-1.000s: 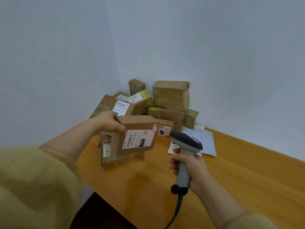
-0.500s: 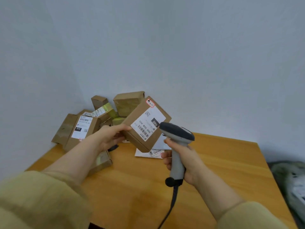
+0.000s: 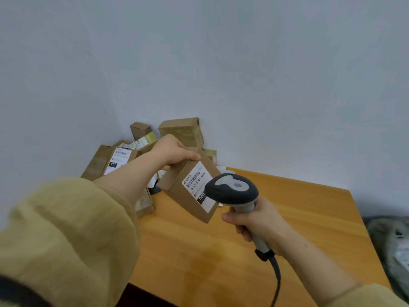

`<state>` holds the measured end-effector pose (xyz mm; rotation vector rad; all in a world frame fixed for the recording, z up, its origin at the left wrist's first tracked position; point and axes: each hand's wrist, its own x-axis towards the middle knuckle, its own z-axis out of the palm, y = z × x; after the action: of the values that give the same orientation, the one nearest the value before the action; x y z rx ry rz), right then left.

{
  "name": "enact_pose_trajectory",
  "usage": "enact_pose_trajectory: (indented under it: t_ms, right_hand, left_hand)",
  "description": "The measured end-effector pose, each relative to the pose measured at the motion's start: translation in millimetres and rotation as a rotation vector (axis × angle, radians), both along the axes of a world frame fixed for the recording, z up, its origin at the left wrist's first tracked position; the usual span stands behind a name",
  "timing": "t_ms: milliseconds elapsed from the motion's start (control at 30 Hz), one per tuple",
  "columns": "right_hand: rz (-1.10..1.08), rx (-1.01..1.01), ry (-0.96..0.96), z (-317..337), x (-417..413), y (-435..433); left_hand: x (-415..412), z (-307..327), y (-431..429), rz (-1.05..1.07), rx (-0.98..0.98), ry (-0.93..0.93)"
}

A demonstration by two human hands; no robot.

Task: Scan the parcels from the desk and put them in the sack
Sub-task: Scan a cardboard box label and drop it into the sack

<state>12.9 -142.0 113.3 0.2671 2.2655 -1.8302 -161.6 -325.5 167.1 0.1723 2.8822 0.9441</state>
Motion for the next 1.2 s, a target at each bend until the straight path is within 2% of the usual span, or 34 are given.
enact_pose_trajectory:
  t_ms: [533, 800, 1200]
  right_hand:
    - [-0.010, 0.098, 0.044, -4, 7, 23]
    - [-0.034, 0.094, 0.056, -7, -1, 35]
    - [-0.098, 0.045, 0.028, -14, -17, 49]
  left_hand:
    - [-26, -11, 14, -0.079, 0.007, -0.075]
    - [-44, -20, 31, -0.081, 0.081, -0.110]
    - [-75, -34, 65, -0.140, 0.058, -0.188]
